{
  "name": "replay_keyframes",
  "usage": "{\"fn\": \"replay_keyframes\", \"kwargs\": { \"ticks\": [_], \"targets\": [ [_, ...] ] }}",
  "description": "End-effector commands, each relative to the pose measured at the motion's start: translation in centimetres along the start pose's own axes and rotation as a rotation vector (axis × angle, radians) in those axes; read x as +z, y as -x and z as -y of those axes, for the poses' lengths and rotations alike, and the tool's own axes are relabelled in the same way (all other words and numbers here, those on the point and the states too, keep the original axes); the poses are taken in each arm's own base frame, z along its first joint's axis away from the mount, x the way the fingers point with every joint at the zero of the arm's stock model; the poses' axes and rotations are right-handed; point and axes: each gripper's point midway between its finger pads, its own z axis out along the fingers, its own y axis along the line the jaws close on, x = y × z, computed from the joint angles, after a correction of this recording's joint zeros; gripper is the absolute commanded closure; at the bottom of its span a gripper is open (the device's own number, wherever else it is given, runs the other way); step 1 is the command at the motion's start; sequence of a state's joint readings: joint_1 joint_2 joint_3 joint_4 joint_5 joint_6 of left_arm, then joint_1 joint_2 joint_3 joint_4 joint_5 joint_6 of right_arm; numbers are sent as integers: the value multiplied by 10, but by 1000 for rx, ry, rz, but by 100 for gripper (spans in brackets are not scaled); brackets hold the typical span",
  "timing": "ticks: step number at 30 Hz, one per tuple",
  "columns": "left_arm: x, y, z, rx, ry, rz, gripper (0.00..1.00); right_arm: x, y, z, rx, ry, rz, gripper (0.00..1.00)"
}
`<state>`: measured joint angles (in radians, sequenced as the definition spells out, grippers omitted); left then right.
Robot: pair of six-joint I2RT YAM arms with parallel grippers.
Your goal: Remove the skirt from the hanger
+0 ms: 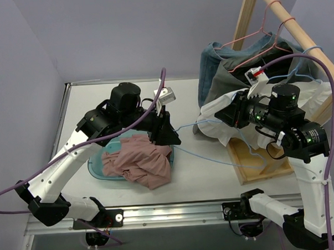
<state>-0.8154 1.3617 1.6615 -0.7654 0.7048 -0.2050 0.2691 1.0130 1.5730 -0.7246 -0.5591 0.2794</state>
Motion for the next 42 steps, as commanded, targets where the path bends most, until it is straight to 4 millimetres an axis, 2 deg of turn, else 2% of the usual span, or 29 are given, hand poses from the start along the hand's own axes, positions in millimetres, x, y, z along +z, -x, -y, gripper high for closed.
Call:
{"fn": "replay_keyframes", "kwargs": {
  "ticks": [1,2,3,5,6,8,10,12,13,15,16,20,21,22,23,24,25,26,28,29,30,33,34,35,36,39,42],
  "targets": [
    [-5,16,6,36,14,33,98,-4,11,-11,-37,41,28,85],
    [-6,18,6,39,20,40,98,-3,10,-10,-43,37,22,78],
    [-9,20,7,40,29,50,98,-4,9,-9,-46,27,22,50],
    [-14,28,7,48,57,86,98,-7,9,-4,-46,-7,25,27],
    [-16,32,9,57,59,102,98,-12,16,-3,-48,-33,52,0],
    [-20,37,10,56,78,129,98,-22,27,-13,-47,-21,94,0],
    [-22,45,14,79,91,154,98,-44,55,-36,-28,19,190,0],
    [-20,55,25,134,80,199,98,-62,79,-56,0,58,266,0],
    [-20,59,29,145,77,214,98,-86,97,-75,-23,92,345,0],
    [-17,68,36,166,53,243,98,-100,111,-88,-13,112,389,0],
    [-18,74,41,176,46,262,98,-117,121,-99,-30,128,439,0],
    [-14,98,53,227,29,345,98,-141,140,-112,-44,149,544,0],
    [-11,105,58,244,35,369,98,-163,149,-127,-79,196,636,0],
    [-5,108,55,254,41,370,98,-159,150,-125,-40,204,648,3],
    [-6,118,59,271,45,403,98,-166,153,-129,-37,225,688,15],
    [-4,123,59,286,66,420,98,-193,161,-146,-77,285,788,21],
    [1,126,55,289,81,420,98,-200,162,-151,-62,312,815,28],
    [-3,135,58,302,92,449,98,-209,164,-154,-64,319,853,38],
    [-1,143,55,310,108,473,98,-224,171,-160,-76,331,914,43],
    [-1,150,58,321,101,501,98,-233,178,-159,-75,311,954,59],
    [-1,152,59,322,96,509,98,-232,178,-155,-66,285,949,61],
    [3,161,59,305,92,520,98,-236,182,-143,-65,202,977,62],
    [9,161,56,292,95,511,98,-239,183,-140,-63,182,990,60],
    [9,165,56,284,97,525,98,-247,182,-139,-62,166,1014,50],
    [11,166,55,253,95,528,98,-251,184,-134,-55,143,1044,49],
    [13,179,50,195,123,557,98,-261,188,-135,-40,146,1088,53],
    [16,191,51,160,117,590,98,-257,192,-135,-26,150,1079,56]
  ]
}}
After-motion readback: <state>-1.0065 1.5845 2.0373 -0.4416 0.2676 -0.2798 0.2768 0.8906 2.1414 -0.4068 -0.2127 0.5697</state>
